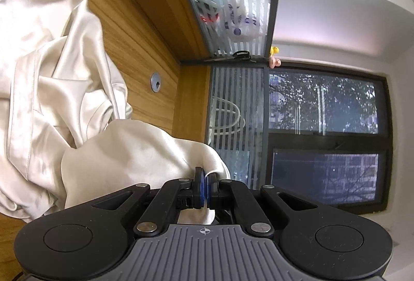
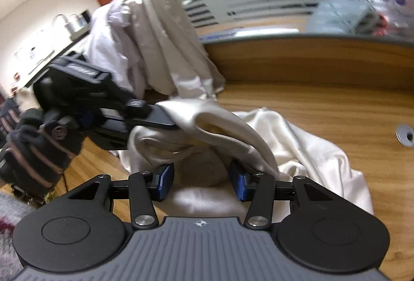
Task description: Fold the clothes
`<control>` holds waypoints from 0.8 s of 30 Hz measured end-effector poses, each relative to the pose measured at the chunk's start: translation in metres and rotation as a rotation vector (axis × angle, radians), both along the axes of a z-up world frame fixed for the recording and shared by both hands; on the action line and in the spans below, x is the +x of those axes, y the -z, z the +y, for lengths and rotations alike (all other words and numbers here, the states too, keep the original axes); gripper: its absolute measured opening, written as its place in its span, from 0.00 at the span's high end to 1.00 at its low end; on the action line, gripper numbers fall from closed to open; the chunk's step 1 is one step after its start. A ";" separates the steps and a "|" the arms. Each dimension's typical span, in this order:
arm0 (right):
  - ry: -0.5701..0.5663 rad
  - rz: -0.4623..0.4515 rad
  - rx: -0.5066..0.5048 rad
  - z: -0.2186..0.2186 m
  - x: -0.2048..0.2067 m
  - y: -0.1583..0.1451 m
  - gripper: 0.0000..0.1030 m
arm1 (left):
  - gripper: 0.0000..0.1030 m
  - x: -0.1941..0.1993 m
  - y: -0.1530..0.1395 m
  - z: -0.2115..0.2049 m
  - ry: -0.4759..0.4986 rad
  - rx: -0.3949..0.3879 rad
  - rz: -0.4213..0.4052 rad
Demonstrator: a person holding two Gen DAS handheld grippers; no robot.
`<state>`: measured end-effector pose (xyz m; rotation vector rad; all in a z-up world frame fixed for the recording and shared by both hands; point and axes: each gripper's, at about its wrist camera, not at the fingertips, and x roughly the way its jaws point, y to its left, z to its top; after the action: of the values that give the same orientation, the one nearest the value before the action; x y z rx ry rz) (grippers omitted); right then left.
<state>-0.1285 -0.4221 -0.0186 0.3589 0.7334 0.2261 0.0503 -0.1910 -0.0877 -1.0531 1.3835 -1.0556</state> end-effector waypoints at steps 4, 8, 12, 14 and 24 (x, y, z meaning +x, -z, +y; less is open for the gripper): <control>-0.031 -0.038 -0.033 0.008 -0.002 -0.007 0.48 | 0.97 0.001 0.005 0.000 -0.005 -0.012 0.035; -0.021 -0.021 -0.075 0.009 0.003 -0.006 0.46 | 0.97 -0.002 0.007 -0.003 0.014 -0.026 0.050; 0.001 -0.011 -0.093 0.006 0.005 -0.001 0.41 | 0.97 -0.005 0.009 -0.007 0.023 -0.030 0.068; 0.001 -0.011 -0.109 0.006 0.004 -0.001 0.39 | 0.97 -0.006 0.010 -0.009 0.026 -0.037 0.081; 0.002 -0.017 -0.114 0.007 -0.001 0.002 0.48 | 0.97 -0.009 0.012 -0.021 0.054 -0.043 0.106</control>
<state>-0.1294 -0.4155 -0.0206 0.2489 0.7262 0.1846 0.0416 -0.2122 -0.0993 -1.1224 1.4864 -1.0864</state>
